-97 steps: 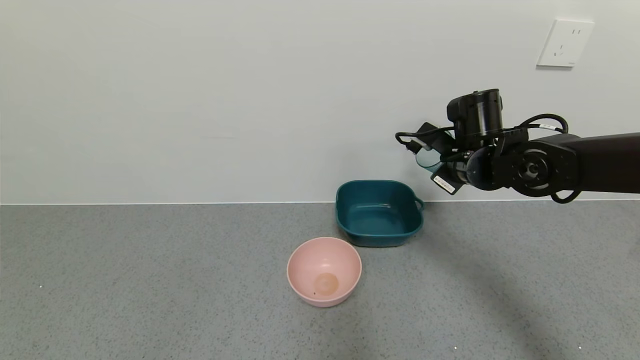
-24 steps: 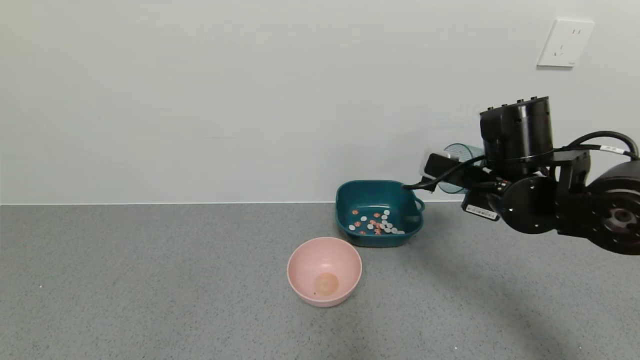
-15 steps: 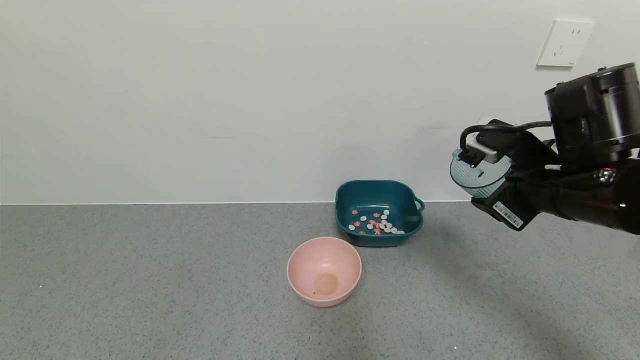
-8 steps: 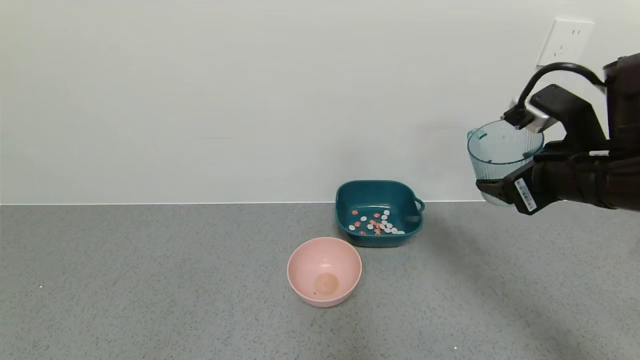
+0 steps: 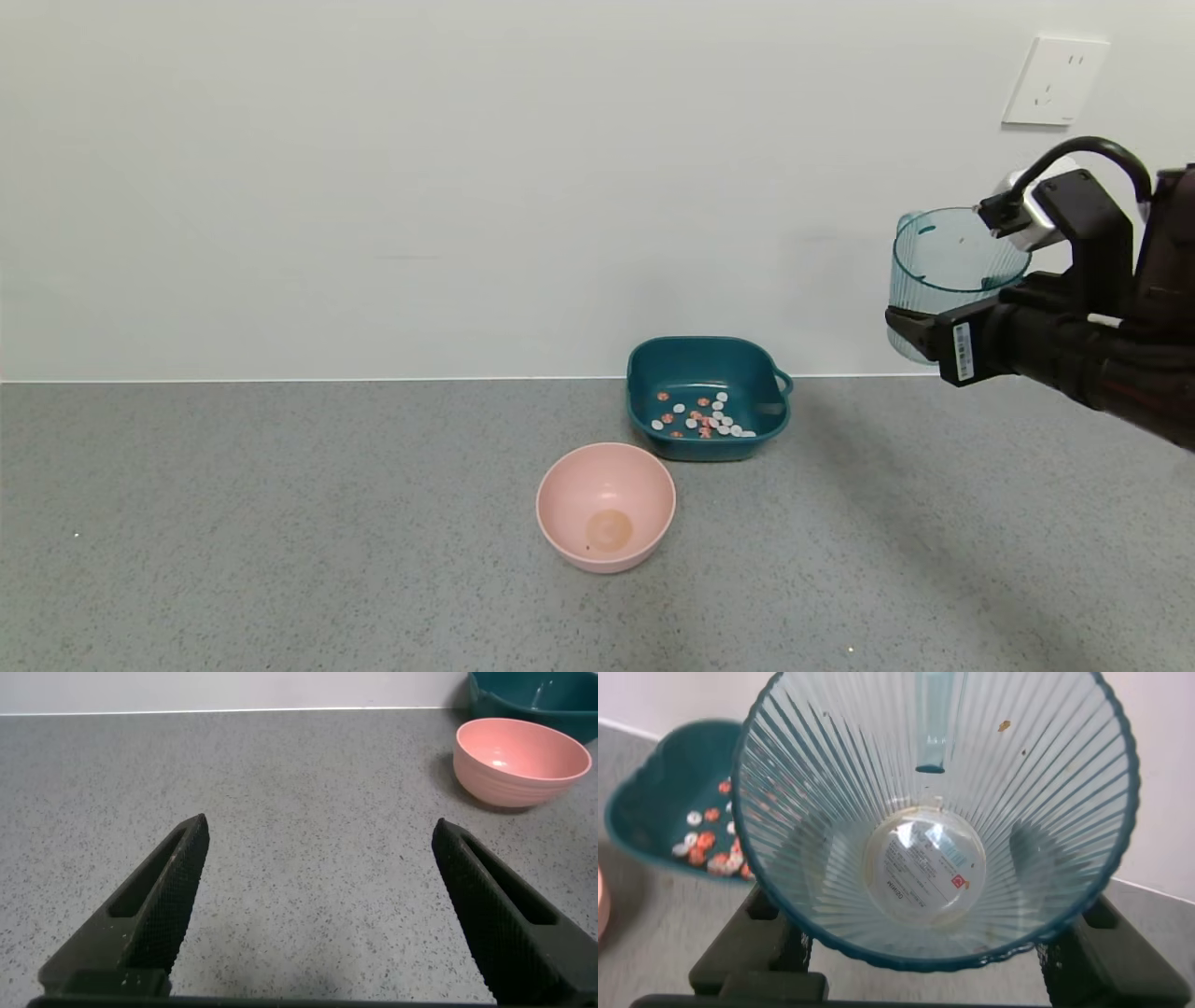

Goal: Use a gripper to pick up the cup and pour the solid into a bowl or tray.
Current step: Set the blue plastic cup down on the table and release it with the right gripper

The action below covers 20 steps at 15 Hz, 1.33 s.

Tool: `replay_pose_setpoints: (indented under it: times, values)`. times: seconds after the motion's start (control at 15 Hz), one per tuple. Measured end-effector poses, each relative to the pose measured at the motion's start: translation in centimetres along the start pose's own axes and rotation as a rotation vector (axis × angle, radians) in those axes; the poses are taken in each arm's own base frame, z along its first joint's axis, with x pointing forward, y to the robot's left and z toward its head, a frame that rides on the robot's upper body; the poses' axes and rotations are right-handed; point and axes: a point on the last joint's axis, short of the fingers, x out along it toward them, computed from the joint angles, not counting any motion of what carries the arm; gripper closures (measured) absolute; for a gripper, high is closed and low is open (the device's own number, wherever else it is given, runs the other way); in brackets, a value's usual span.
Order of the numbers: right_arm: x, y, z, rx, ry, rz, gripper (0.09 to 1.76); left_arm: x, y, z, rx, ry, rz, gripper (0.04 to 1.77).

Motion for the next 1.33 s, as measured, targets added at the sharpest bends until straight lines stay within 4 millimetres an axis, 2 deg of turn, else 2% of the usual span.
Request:
replay_pose_setpoints:
  times: [0.33,0.6,0.8,1.2,1.33]
  values:
    - [1.0,-0.1,-5.4,0.056,0.069,0.039,0.52,0.0,0.0,0.0,0.0,0.0,0.0,0.09]
    - [1.0,0.2,-8.0,0.1,0.144,0.041,0.52,0.0,0.0,0.0,0.0,0.0,0.0,0.09]
    - [1.6,0.6,-9.5,0.115,0.11,0.033,0.52,0.0,0.0,0.0,0.0,0.0,0.0,0.09]
    - [2.7,2.1,-14.5,0.156,0.18,0.048,0.52,0.0,0.0,0.0,0.0,0.0,0.0,0.09]
    - [2.7,2.5,-15.5,0.16,0.221,0.057,0.52,0.0,0.0,0.0,0.0,0.0,0.0,0.09]
